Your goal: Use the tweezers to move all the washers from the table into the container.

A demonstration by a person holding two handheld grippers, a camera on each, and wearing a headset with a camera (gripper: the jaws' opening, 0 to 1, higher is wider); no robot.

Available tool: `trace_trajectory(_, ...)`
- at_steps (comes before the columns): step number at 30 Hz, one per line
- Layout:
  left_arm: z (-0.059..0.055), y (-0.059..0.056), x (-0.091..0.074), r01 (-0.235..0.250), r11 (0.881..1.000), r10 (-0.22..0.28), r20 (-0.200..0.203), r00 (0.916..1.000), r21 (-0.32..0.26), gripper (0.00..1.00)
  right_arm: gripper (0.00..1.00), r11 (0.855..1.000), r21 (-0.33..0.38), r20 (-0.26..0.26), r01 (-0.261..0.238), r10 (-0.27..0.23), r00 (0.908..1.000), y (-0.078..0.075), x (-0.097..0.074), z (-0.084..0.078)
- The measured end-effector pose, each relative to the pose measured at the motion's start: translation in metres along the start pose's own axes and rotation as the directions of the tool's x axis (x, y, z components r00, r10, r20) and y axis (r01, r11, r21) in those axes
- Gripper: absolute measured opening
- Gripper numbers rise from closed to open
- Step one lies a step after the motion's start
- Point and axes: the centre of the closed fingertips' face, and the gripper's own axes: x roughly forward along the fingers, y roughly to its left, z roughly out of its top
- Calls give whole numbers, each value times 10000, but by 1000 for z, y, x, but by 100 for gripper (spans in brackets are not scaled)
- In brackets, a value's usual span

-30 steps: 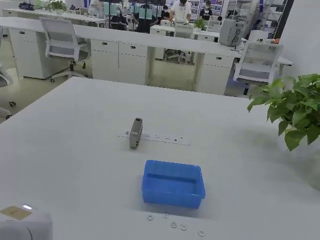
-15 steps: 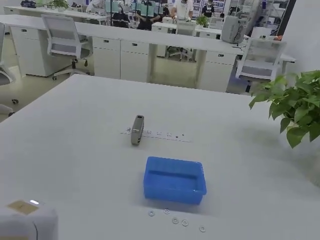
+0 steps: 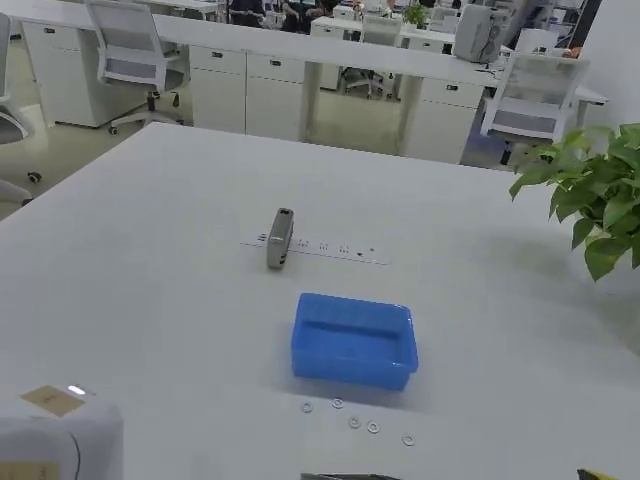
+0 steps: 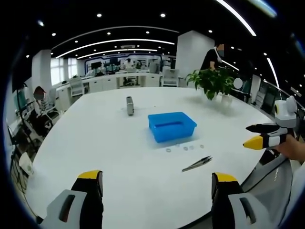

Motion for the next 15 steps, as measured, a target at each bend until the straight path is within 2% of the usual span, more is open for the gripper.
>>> trace_trajectory(6,2,-3,2,173,9996,-174,71,9998,204,96,98,9999,-111,-199,-78,76,9998,0,3,-3)
trace_trajectory(15,0,-12,13,553,9971,-551,-60,9985,516,94,98,9997,-194,-340,-120,113,9994,1,7,-4)
